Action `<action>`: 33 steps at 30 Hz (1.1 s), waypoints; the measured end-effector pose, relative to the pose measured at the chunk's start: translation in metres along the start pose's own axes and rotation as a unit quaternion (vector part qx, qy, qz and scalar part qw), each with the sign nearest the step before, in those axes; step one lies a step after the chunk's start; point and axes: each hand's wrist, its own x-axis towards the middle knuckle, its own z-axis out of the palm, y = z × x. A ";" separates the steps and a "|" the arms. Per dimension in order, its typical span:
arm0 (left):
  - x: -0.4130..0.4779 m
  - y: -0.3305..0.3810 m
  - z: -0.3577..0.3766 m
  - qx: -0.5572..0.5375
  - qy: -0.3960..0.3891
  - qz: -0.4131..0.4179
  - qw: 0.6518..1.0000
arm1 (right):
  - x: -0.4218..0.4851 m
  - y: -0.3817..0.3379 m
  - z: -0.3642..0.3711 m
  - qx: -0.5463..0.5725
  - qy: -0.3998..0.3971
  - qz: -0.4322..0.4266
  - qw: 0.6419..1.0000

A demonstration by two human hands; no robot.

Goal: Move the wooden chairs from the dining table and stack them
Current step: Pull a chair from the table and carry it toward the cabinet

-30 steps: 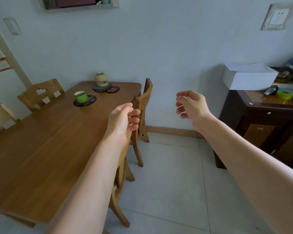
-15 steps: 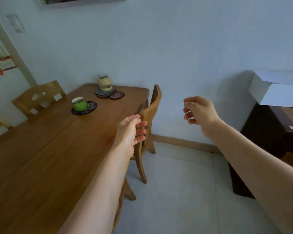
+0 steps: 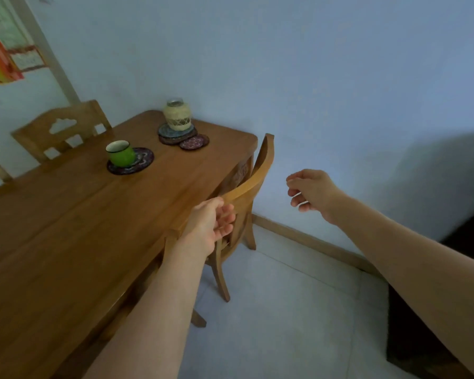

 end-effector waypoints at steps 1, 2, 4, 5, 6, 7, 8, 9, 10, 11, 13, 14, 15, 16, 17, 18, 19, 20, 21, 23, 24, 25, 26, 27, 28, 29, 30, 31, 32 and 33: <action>0.014 0.001 0.002 -0.011 0.010 -0.015 1.000 | 0.014 0.001 0.002 -0.002 -0.015 0.014 1.000; 0.027 0.001 0.003 -0.021 0.021 -0.032 0.999 | 0.027 0.003 0.005 0.000 -0.026 0.031 0.999; 0.053 0.000 0.005 -0.033 0.038 -0.071 0.996 | 0.053 0.007 0.011 0.006 -0.041 0.064 0.997; 0.066 0.001 0.006 -0.039 0.043 -0.092 0.994 | 0.065 0.008 0.015 0.008 -0.044 0.080 0.996; 0.078 0.001 0.007 -0.043 0.046 -0.111 0.992 | 0.078 0.010 0.018 0.008 -0.045 0.095 0.994; 0.090 0.001 0.008 -0.045 0.049 -0.124 0.990 | 0.090 0.012 0.022 0.008 -0.044 0.109 0.993; 0.103 0.002 0.009 -0.049 0.053 -0.132 0.989 | 0.103 0.012 0.026 0.012 -0.044 0.120 0.992; 0.116 0.002 0.010 -0.059 0.057 -0.137 0.987 | 0.116 0.013 0.031 0.015 -0.044 0.127 0.991; 0.128 0.003 0.011 -0.072 0.061 -0.141 0.985 | 0.128 0.013 0.036 0.015 -0.044 0.131 0.990; 0.139 0.003 0.012 -0.085 0.064 -0.146 0.984 | 0.141 0.014 0.041 0.017 -0.044 0.135 0.990; 0.159 0.005 0.011 -0.122 0.077 -0.171 0.975 | 0.167 0.016 0.052 0.029 -0.036 0.149 0.988; 0.168 0.005 0.010 -0.160 0.089 -0.204 0.962 | 0.179 0.017 0.058 0.035 -0.026 0.157 0.987; 0.176 0.003 0.008 -0.192 0.096 -0.238 0.947 | 0.191 0.018 0.064 0.041 -0.012 0.168 0.985; 0.181 0.001 0.005 -0.219 0.097 -0.267 0.934 | 0.202 0.019 0.069 0.046 0.002 0.180 0.983; 0.186 -0.002 0.004 -0.234 0.089 -0.284 0.926 | 0.211 0.020 0.074 0.051 0.015 0.193 0.980; 0.190 -0.004 0.002 -0.247 0.082 -0.297 0.919 | 0.220 0.022 0.078 0.055 0.021 0.204 0.977; 0.195 -0.009 0.001 -0.255 0.076 -0.306 0.914 | 0.227 0.024 0.082 0.060 0.022 0.214 0.975; 0.200 -0.012 0.000 -0.257 0.070 -0.317 0.910 | 0.233 0.027 0.086 0.065 0.022 0.221 0.973; 0.203 -0.015 -0.001 -0.255 0.065 -0.328 0.907 | 0.237 0.029 0.090 0.071 0.021 0.227 0.971; 0.208 -0.015 -0.002 -0.250 0.065 -0.347 0.902 | 0.244 0.033 0.096 0.078 0.019 0.239 0.968; 0.210 -0.015 -0.003 -0.252 0.063 -0.354 0.898 | 0.246 0.034 0.099 0.077 0.020 0.241 0.967; 0.211 -0.015 -0.004 -0.262 0.062 -0.359 0.894 | 0.248 0.034 0.101 0.073 0.021 0.242 0.967; 0.211 -0.015 -0.004 -0.276 0.058 -0.363 0.888 | 0.250 0.033 0.102 0.071 0.024 0.243 0.967; 0.210 -0.015 -0.004 -0.289 0.056 -0.362 0.885 | 0.252 0.033 0.102 0.071 0.026 0.244 0.967; 0.209 -0.016 -0.004 -0.297 0.057 -0.359 0.883 | 0.253 0.033 0.102 0.071 0.027 0.244 0.967; 0.208 -0.017 -0.003 -0.302 0.059 -0.355 0.883 | 0.254 0.034 0.101 0.071 0.029 0.241 0.967; 0.208 -0.019 -0.003 -0.307 0.061 -0.350 0.883 | 0.254 0.034 0.100 0.069 0.031 0.240 0.968; 0.207 -0.020 -0.002 -0.311 0.063 -0.347 0.882 | 0.254 0.035 0.099 0.068 0.032 0.238 0.968; 0.205 -0.022 -0.001 -0.314 0.065 -0.348 0.881 | 0.252 0.038 0.097 0.067 0.031 0.237 0.969; 0.203 -0.024 0.000 -0.314 0.066 -0.348 0.881 | 0.251 0.040 0.095 0.067 0.032 0.237 0.969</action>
